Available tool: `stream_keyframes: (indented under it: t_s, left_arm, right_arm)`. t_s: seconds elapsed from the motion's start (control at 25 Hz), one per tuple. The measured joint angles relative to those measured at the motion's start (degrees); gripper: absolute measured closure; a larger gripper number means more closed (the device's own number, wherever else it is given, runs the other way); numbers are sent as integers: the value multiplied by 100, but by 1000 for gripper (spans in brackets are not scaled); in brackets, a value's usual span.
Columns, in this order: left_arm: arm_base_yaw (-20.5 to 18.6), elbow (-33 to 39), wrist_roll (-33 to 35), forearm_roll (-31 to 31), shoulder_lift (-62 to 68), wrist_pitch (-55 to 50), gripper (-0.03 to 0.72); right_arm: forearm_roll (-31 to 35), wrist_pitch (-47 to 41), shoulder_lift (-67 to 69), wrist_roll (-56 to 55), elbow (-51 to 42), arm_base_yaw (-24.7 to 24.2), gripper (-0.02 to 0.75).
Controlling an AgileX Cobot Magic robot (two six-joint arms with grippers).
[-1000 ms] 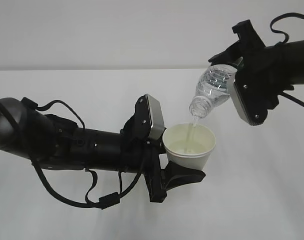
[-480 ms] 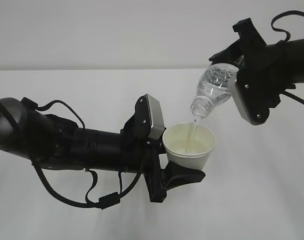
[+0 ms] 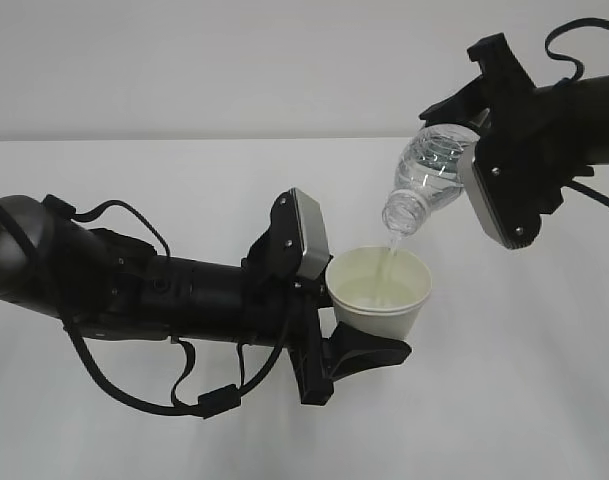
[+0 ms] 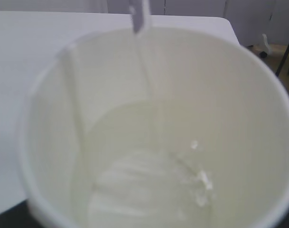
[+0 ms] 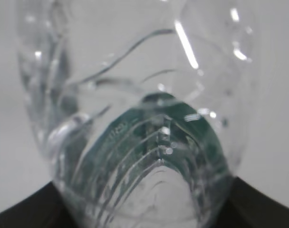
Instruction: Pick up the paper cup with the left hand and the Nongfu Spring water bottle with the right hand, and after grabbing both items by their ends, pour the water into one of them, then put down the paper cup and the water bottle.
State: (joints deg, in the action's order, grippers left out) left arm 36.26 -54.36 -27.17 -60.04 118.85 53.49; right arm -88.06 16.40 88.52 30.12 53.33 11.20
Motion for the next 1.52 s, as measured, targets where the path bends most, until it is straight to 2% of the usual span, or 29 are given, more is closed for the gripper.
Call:
stream_keyframes:
  t_s: [1.52]
  left_arm:
    - [0,0,0,0,0,-10,232]
  right_arm:
    - [-21,0,0,0,0,0,299]
